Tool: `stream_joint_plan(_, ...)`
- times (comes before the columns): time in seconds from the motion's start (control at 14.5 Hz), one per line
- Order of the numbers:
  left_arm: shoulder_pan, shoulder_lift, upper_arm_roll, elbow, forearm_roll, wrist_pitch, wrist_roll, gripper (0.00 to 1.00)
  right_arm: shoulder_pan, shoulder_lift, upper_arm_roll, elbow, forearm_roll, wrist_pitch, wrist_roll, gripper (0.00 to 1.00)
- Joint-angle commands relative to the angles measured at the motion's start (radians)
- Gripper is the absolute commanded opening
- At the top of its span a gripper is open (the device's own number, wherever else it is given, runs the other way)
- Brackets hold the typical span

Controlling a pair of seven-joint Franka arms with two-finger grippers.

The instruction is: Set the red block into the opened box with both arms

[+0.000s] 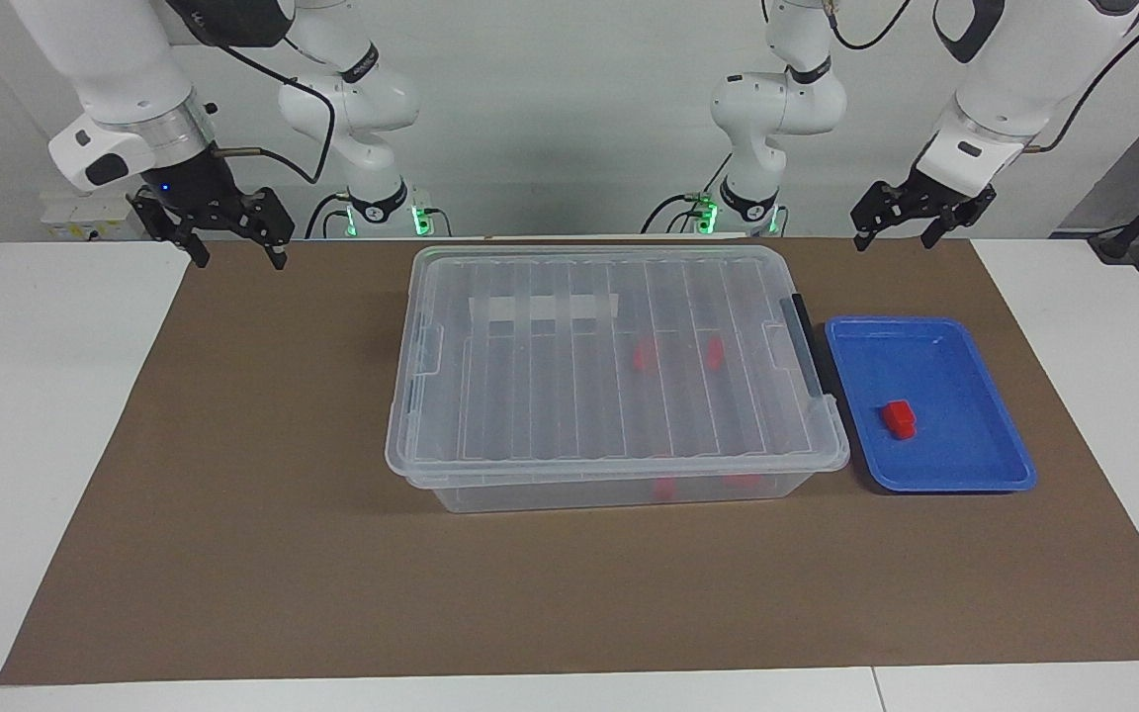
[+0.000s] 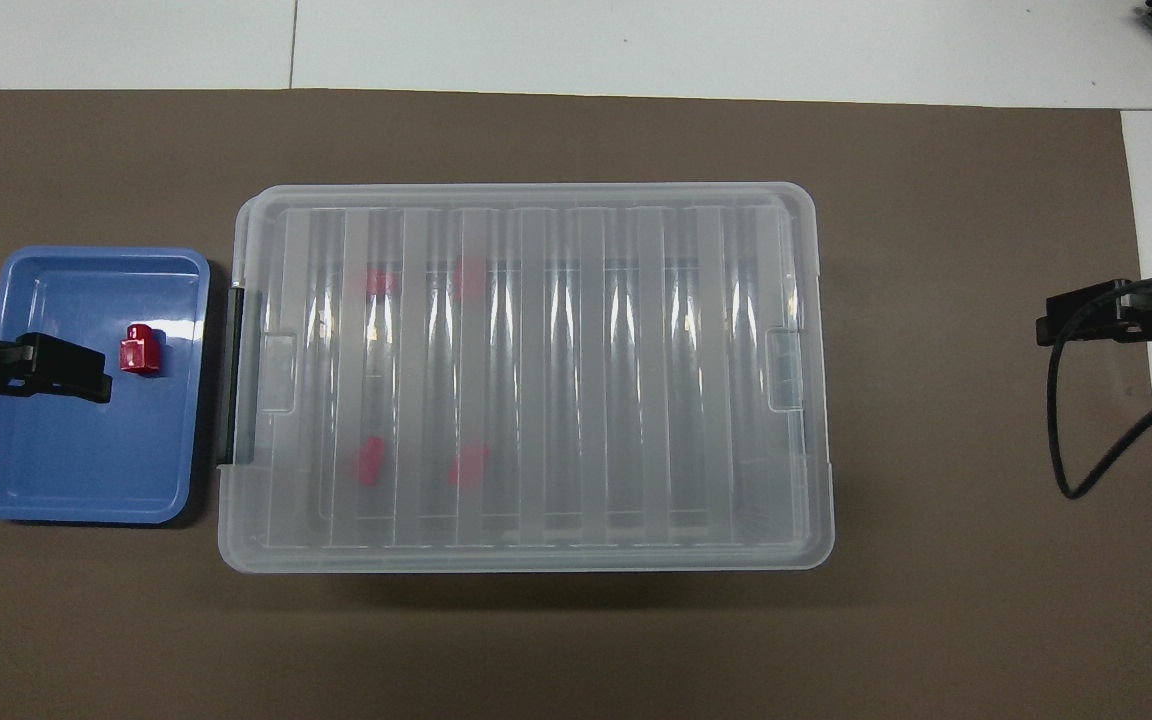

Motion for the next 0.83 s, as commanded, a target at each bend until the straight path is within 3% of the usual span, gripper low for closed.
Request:
stream_joint_plan(0.0,0.004,-0.021,0.003,-0.014,0.000,-0.014,0.003,1.00,-0.001,-0.008,0.004,-0.016,-0.013,0.010,0.007,1.00)
stream_joint_plan(0.28,0.004,-0.021,0.001,-0.014,0.000,-0.014,0.003,1.00,0.000,-0.019,0.007,-0.046,-0.003,0.025,0.010,1.00)
stream_joint_plan(0.48,0.004,-0.021,0.003,-0.014,0.000,-0.014,0.003,1.00,0.023,-0.068,0.041,-0.178,0.001,0.161,0.033,1.00)
stream_joint_plan(0.76,0.004,-0.021,0.003,-0.014,0.000,-0.014,0.003,1.00,0.132,-0.047,0.041,-0.262,0.003,0.278,0.073,1.00)
